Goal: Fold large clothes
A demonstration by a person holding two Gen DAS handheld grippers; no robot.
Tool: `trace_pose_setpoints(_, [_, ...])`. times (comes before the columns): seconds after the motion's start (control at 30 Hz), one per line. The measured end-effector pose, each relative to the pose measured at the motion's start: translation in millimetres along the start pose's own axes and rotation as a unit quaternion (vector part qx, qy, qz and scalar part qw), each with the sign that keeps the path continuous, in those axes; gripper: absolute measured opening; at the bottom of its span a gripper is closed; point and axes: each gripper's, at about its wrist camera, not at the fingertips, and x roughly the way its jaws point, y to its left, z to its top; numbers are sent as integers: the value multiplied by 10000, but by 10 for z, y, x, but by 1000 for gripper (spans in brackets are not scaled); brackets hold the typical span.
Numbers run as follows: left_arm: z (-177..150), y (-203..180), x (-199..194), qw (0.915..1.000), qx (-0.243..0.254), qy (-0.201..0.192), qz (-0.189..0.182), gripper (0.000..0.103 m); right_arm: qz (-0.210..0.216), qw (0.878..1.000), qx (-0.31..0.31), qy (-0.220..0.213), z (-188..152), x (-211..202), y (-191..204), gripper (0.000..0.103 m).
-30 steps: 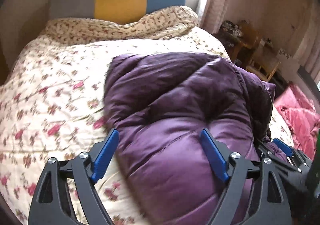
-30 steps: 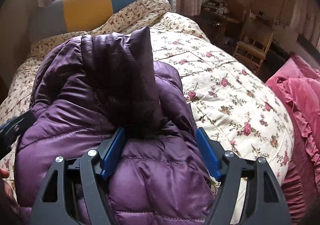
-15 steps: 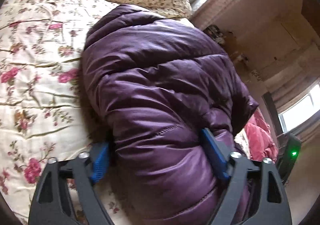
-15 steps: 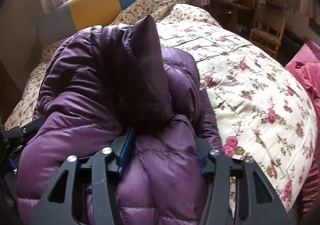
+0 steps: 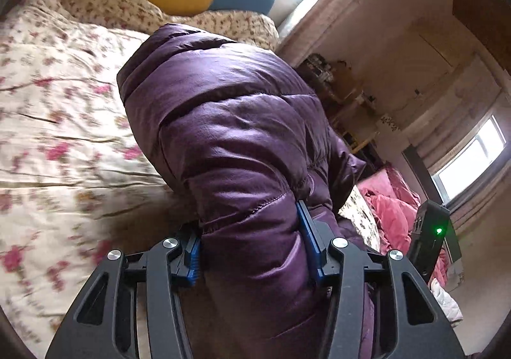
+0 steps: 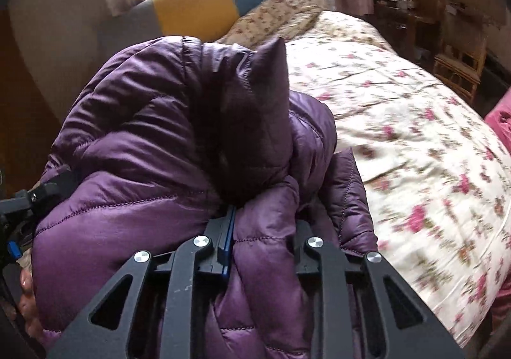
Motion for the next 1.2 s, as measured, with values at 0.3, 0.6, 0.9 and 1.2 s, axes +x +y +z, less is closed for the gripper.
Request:
trace_pose_setpoints(0.3, [-148, 305, -991, 9977, -62, -504, 457, 50, 627, 9964, -545, 194, -329, -123, 963, 20])
trace_pose_setpoints(0.6, [-533, 708, -1902, 9908, -364, -920, 921, 50, 847, 9810, -1716, 322, -814, -217, 2003, 18])
trace_pose_setpoints(0.9, [-735, 1153, -2145, 9822, -712, -817, 1532, 50, 199, 9526, -3034, 93, -1279, -99, 2710, 18])
trace_pose_setpoints(1.2, [-863, 1390, -1821, 9733, -973, -700, 1957, 57, -47, 9490, -3150, -102, -1491, 106, 2478, 17])
